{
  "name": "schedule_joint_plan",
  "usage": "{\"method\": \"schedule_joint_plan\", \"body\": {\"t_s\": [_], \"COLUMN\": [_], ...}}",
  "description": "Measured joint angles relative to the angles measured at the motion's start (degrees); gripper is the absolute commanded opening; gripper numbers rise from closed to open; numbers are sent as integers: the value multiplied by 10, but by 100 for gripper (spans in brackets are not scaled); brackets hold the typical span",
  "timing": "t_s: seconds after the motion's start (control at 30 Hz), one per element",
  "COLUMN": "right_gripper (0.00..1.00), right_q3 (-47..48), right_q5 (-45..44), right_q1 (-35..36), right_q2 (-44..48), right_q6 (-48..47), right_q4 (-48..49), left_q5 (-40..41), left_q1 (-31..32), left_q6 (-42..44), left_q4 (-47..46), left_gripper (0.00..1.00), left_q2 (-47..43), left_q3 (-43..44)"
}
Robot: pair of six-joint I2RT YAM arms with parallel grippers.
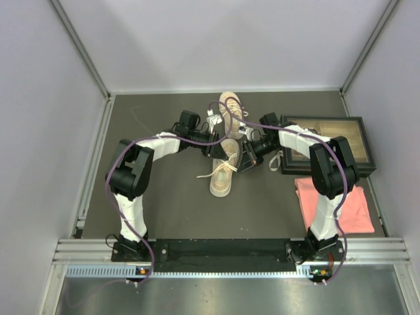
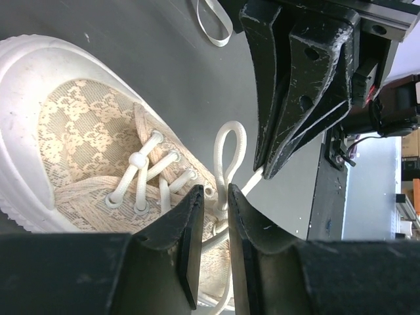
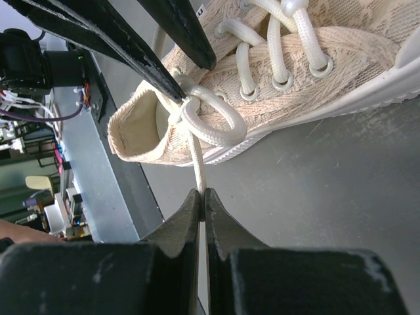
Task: Tie the shoes
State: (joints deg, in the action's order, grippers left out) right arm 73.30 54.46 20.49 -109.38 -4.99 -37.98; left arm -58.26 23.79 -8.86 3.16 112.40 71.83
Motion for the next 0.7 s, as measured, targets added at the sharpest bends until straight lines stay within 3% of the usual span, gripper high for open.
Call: {"method": "schedule_joint_plan", "body": {"t_s": [0.17, 0.33, 0.7], "right_gripper": [0, 0, 0], "right_q3": [0, 0, 0], "right_q5": [0, 0, 0], "right_q1": [0, 0, 0], "right_q2": [0, 0, 0], "right_q6": [0, 0, 0], "right_q4": [0, 0, 0], "left_q5": [-6, -9, -9], "left_q1": [3, 4, 2], "left_q6": [0, 1, -33], "left_q4": [1, 4, -30], "left_gripper": [23, 0, 0], "left_q2": [0, 0, 0], "left_q3": [0, 0, 0]}}
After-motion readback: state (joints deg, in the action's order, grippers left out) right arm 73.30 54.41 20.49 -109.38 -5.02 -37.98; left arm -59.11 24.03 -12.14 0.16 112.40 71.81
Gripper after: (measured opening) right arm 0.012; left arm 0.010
